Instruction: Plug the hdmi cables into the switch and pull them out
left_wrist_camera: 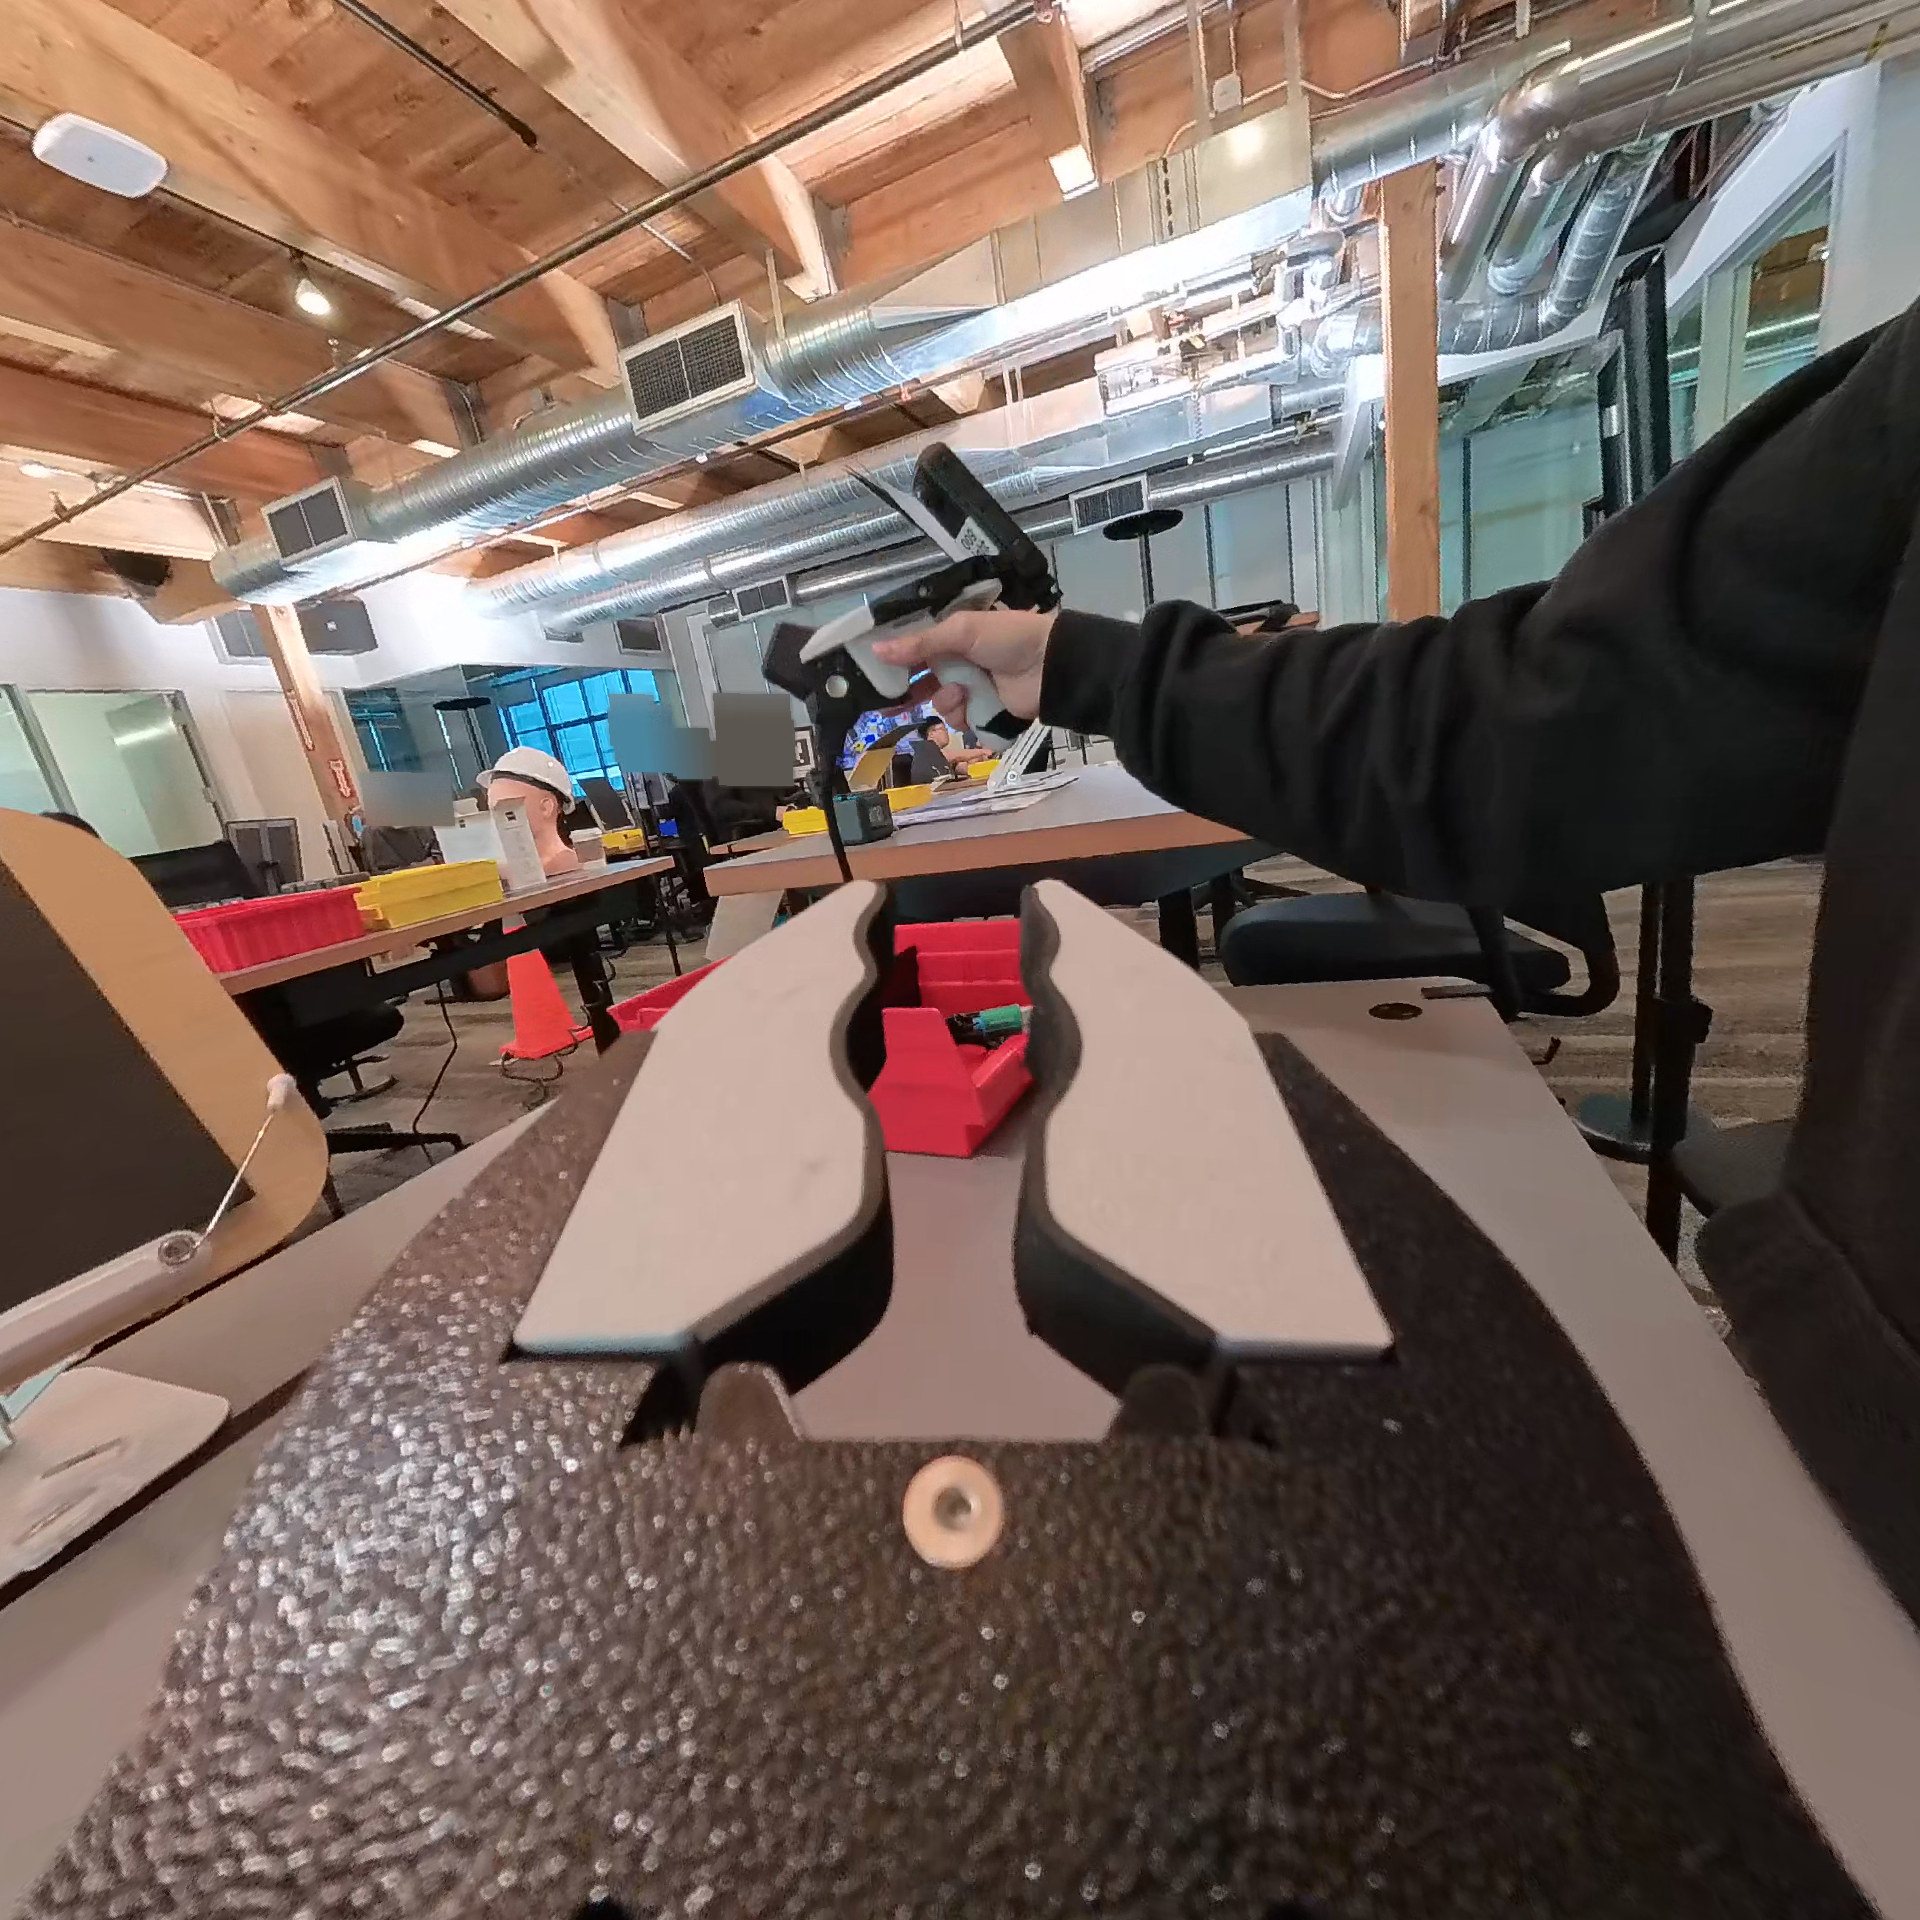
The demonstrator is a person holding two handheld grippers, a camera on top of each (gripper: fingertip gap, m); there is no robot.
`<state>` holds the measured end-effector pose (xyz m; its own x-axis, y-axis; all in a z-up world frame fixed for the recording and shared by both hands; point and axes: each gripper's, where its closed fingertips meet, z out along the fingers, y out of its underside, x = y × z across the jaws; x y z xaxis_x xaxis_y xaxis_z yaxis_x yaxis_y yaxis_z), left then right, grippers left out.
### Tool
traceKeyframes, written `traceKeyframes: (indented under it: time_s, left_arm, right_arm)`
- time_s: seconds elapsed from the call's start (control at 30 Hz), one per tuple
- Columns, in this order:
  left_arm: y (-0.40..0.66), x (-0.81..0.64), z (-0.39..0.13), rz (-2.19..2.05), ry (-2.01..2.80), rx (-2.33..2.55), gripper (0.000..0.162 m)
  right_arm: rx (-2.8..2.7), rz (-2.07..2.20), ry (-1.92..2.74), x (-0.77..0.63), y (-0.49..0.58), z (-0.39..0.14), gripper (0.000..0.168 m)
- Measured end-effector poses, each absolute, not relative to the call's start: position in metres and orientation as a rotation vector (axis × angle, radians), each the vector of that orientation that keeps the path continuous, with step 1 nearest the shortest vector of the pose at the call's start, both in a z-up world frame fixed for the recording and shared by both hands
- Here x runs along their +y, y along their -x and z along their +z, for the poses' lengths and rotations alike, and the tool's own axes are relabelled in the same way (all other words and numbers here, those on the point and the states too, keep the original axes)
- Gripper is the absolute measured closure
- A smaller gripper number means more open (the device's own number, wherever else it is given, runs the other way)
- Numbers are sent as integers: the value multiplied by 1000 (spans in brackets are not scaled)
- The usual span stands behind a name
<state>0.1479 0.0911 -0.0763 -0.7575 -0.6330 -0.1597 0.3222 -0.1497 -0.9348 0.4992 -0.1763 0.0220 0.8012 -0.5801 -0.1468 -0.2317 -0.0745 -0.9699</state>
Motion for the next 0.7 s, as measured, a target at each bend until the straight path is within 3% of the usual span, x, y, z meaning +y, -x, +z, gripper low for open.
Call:
traceKeyframes:
  time_s: [0.23, 0.5, 0.63, 0.7]
  left_arm:
    - [-153, 87, -84, -1965, 379, 1519, 141]
    - [-158, 82, -96, -1957, 415, 1576, 141]
    - [-161, 83, -98, -1970, 443, 1583, 141]
    - [-162, 83, -101, -1963, 454, 1601, 140]
  right_arm:
    - [674, -771, 1997, -188, -547, -46, 146]
    - [403, -937, 2462, -149, -571, -157, 146]
    - [311, -864, 2573, -124, -573, -198, 143]
    - [351, -678, 2572, -109, -566, -215, 130]
